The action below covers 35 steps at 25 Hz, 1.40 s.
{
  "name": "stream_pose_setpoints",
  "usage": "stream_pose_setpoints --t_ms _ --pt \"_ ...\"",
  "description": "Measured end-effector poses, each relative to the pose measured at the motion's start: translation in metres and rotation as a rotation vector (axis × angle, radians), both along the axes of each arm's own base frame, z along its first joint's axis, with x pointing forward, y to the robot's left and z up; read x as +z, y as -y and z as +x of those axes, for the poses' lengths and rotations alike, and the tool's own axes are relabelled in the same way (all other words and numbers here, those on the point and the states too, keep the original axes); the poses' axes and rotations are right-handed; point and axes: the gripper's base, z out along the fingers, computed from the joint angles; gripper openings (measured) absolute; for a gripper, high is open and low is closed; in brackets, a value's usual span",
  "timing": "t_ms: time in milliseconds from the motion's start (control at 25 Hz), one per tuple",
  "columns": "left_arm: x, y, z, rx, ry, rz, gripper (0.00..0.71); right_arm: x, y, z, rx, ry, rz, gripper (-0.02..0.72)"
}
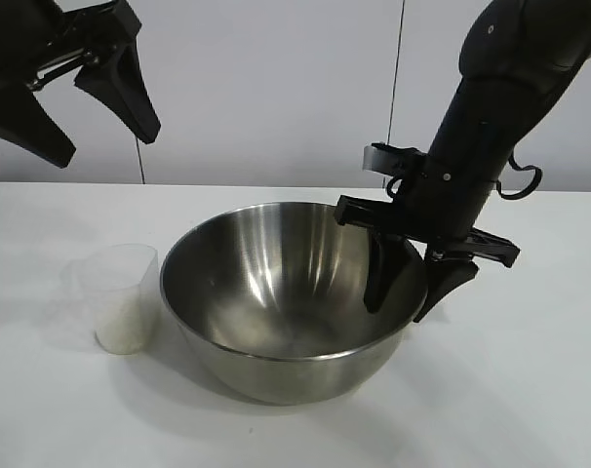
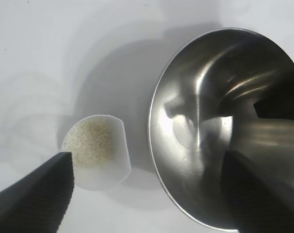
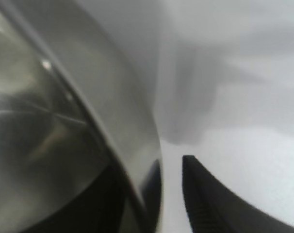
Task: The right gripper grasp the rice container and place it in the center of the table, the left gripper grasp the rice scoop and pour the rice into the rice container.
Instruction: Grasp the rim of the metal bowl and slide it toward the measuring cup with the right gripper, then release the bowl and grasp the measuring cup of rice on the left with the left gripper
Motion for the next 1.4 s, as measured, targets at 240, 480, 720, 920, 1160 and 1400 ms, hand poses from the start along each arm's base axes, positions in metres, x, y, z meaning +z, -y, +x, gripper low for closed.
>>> stream_pose_setpoints --t_ms 240,480,720,920,1160,1400 --pt "0.000 0.000 0.000 0.000 0.000 0.000 0.598 0.044 0.023 0.014 -0.006 0.027 0.005 0.484" --pt "0.000 0.000 0.000 0.000 0.000 0.000 0.598 0.103 0.069 0.023 -0.075 0.115 0.006 0.484" --pt "0.000 0.000 0.000 0.000 0.000 0.000 0.598 0.137 0.083 0.014 -0.121 0.188 0.049 0.484" --pt "0.000 0.000 0.000 0.001 0.003 -0.001 0.598 0.164 0.082 0.001 -0.116 0.255 0.072 0.484" --pt "0.000 0.000 0.001 0.003 0.007 -0.001 0.598 0.174 0.082 -0.004 -0.106 0.273 0.075 0.484" --pt "0.001 0.000 0.002 0.007 0.017 -0.003 0.598 0.174 0.082 -0.004 -0.105 0.271 0.075 0.484"
